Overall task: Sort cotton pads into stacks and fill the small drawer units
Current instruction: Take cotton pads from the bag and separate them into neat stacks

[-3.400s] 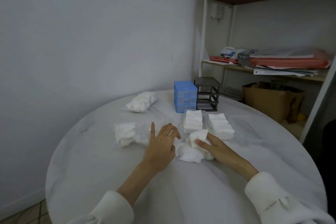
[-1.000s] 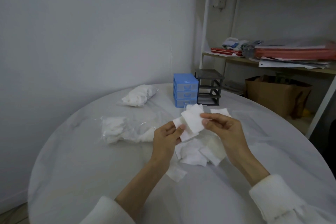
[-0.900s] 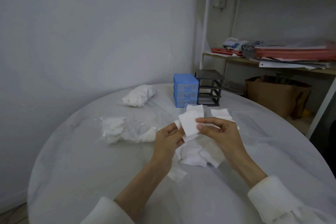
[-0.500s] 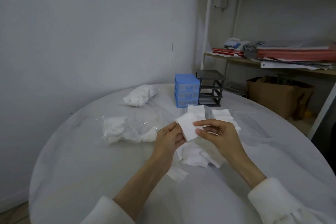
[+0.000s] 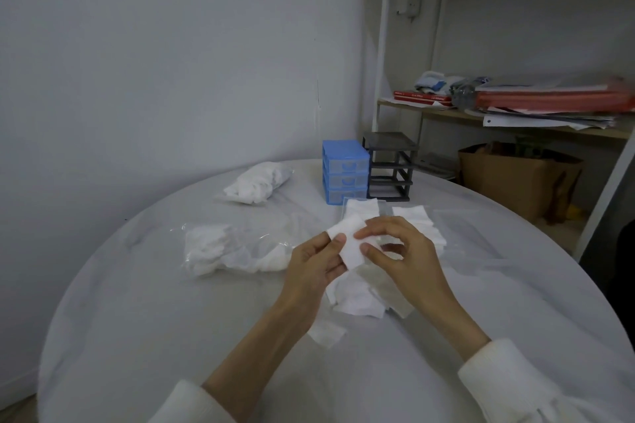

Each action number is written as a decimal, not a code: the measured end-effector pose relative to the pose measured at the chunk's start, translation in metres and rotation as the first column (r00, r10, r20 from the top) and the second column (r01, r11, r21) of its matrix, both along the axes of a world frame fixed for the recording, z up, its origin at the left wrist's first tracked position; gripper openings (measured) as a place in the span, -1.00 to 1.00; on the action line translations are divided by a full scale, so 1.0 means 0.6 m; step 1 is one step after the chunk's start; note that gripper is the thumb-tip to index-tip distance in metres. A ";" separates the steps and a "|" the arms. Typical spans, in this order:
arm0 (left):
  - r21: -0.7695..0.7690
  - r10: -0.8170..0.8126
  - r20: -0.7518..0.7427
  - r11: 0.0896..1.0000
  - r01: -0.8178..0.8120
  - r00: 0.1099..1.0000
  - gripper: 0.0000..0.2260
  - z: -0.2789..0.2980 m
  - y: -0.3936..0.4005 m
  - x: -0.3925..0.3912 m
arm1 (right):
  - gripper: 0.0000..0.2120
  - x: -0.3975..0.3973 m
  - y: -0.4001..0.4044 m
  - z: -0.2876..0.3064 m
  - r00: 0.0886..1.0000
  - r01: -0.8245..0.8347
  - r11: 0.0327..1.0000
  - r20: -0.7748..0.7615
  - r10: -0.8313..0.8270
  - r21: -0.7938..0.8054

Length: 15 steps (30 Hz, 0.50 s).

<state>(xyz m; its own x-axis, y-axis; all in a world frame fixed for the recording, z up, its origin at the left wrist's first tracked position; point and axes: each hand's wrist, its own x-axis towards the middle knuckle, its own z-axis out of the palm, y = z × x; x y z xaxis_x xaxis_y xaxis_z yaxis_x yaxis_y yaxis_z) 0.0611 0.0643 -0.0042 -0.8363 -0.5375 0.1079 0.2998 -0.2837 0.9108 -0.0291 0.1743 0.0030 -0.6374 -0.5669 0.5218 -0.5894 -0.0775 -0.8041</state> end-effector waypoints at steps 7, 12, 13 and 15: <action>-0.102 0.025 0.035 0.995 -0.021 0.999 -0.88 0.011 -0.003 -0.029 | -0.81 -0.030 0.004 0.013 0.989 0.029 1.000 0.147 -0.029 0.001; -0.257 0.112 0.075 0.962 -0.089 0.991 -0.89 0.045 -0.012 -0.088 | -0.84 -0.099 0.017 0.041 0.982 0.124 0.992 0.143 -0.127 0.031; -0.307 0.137 0.087 0.946 -0.104 0.987 -0.88 0.050 -0.014 -0.102 | -0.86 -0.120 0.019 0.046 0.979 0.165 0.984 0.110 -0.171 0.064; -0.486 0.205 0.081 0.863 -0.141 0.975 -0.85 0.051 -0.020 -0.128 | -0.87 -0.164 0.022 0.055 0.969 0.225 0.963 0.063 -0.237 0.151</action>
<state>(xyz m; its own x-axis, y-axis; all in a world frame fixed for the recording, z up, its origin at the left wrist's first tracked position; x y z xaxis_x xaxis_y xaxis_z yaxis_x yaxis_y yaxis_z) -0.0157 0.0522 0.0265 -0.7585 -0.5850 0.2872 0.1778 0.2382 0.9548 -0.1275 0.1878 0.0362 -0.7962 -0.4635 0.3889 -0.5111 0.1712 -0.8423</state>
